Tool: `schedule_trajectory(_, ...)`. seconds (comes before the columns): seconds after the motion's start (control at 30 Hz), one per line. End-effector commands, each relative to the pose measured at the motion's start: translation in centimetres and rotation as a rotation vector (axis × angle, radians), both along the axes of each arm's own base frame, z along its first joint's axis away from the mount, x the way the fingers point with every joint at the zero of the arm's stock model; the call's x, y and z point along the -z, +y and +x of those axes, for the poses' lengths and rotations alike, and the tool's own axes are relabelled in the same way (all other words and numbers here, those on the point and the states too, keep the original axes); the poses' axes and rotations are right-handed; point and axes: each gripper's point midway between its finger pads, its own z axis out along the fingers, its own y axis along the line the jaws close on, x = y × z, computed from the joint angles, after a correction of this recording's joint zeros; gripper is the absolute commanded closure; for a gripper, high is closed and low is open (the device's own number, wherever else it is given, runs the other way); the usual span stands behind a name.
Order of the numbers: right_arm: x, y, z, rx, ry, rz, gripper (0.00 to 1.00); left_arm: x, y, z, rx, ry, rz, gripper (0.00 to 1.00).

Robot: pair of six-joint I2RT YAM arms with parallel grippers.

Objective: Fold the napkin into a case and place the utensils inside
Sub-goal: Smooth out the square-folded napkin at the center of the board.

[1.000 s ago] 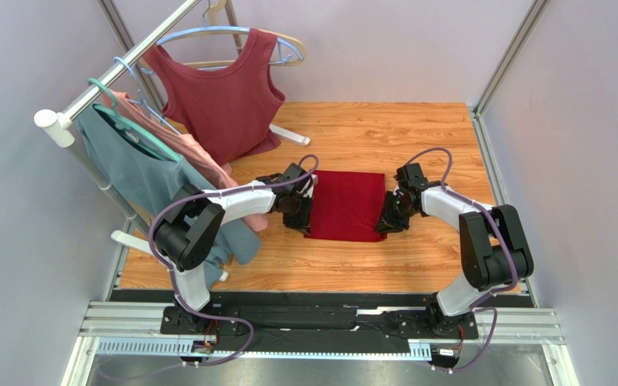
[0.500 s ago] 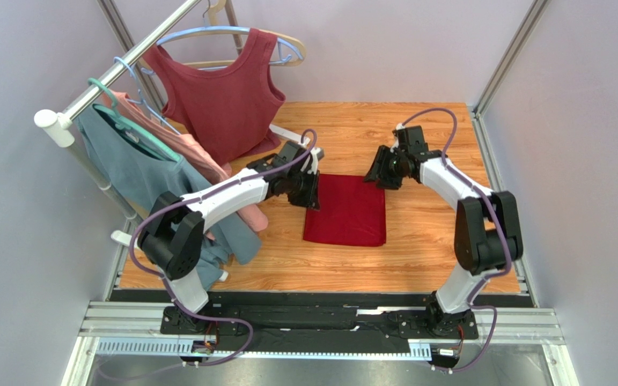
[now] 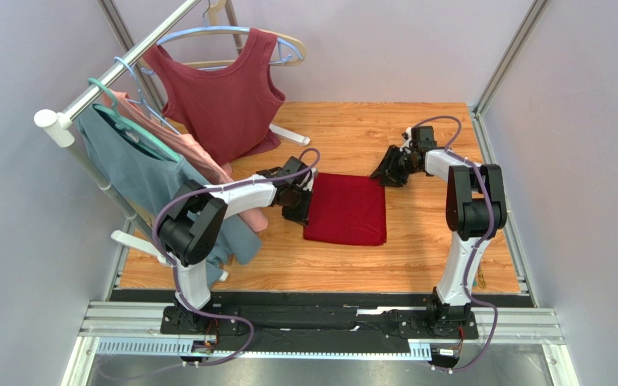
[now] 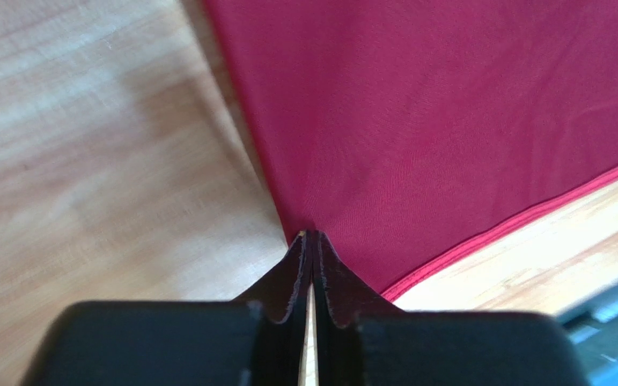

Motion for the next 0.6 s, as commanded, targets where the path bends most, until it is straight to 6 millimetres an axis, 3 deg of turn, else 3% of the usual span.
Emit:
schedule_trajectory(0.0, -3.5, -0.2, 2.1, -0.024, -0.089, -0.022, 0.51, -3.5, 0.1, -0.5, 0.071, -0.214, 0.108, 0.80)
schedule_trajectory(0.03, -5.2, -0.3, 1.8, -0.013, -0.101, -0.043, 0.49, -4.7, -0.5, -1.0, 0.073, -0.237, 0.082, 0.75)
schedule_trajectory(0.07, -5.9, -0.6, 1.2, 0.007, -0.086, -0.079, 0.48, -5.9, -1.7, -2.1, 0.105, -0.265, 0.048, 0.62)
schedule_trajectory(0.1, -5.2, -2.2, -0.5, 0.065, -0.008, -0.199, 0.44, -8.3, -2.3, -2.0, 0.092, -0.339, 0.004, 0.44)
schedule_trajectory(0.13, -7.1, -3.0, -1.4, 0.140, -0.002, -0.226, 0.38, -9.6, -3.5, -2.9, 0.119, -0.370, -0.035, 0.38)
schedule_trajectory(0.17, -5.9, -4.0, -3.7, 0.181, 0.077, -0.275, 0.37, -11.1, -4.2, -3.3, 0.132, -0.404, -0.085, 0.34)
schedule_trajectory(0.2, -5.8, -3.7, -5.1, 0.184, 0.093, -0.256, 0.36, -12.5, -5.7, -3.0, 0.147, -0.456, -0.155, 0.34)
schedule_trajectory(0.23, -6.9, -3.6, -6.3, 0.207, 0.082, -0.232, 0.36, -13.2, -6.9, -3.5, 0.172, -0.474, -0.202, 0.26)
schedule_trajectory(0.33, -4.4, -4.4, -11.2, 0.229, 0.163, -0.260, 0.35, -14.1, -10.8, -4.2, 0.254, -0.466, -0.304, 0.29)
schedule_trajectory(0.37, -5.2, -4.4, -12.0, 0.244, 0.123, -0.240, 0.35, -13.7, -12.9, -4.4, 0.294, -0.444, -0.317, 0.37)
schedule_trajectory(0.4, -3.2, -4.5, -14.3, 0.241, 0.170, -0.241, 0.35, -13.3, -13.8, -4.4, 0.313, -0.434, -0.318, 0.41)
schedule_trajectory(0.5, -2.8, -4.2, -15.9, 0.227, 0.132, -0.186, 0.39, -11.9, -17.3, -4.4, 0.355, -0.394, -0.318, 0.44)
schedule_trajectory(0.53, -1.7, -4.3, -17.1, 0.225, 0.160, -0.180, 0.41, -11.4, -18.1, -4.6, 0.369, -0.385, -0.315, 0.42)
schedule_trajectory(0.57, -1.8, -3.8, -16.8, 0.212, 0.130, -0.139, 0.45, -10.6, -19.1, -4.3, 0.370, -0.384, -0.305, 0.36)
